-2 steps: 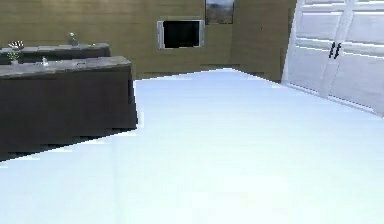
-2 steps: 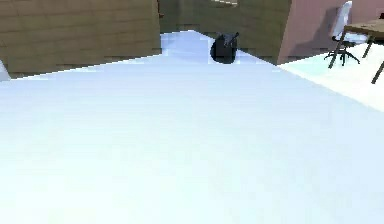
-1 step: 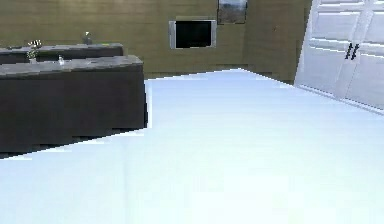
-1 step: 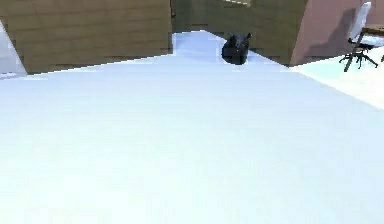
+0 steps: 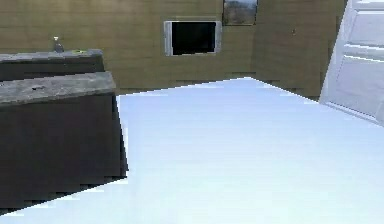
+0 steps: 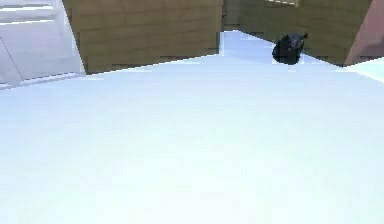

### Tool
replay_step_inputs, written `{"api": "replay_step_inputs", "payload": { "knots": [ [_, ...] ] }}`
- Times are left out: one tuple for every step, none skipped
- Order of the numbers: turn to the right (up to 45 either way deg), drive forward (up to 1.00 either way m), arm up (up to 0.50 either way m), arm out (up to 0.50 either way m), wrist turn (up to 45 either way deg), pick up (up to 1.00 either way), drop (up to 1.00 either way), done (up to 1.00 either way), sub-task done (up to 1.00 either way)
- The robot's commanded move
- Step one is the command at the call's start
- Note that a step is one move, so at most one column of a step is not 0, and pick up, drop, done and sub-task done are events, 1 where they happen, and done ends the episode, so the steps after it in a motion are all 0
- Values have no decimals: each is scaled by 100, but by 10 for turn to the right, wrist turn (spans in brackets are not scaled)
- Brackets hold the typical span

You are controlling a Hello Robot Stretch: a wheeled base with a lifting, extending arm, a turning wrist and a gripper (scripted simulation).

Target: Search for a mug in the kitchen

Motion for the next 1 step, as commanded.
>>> {"api": "replay_step_inputs", "payload": {
  "knots": [
    [0,100,0,0,0,0,0,0,0]
  ]
}}
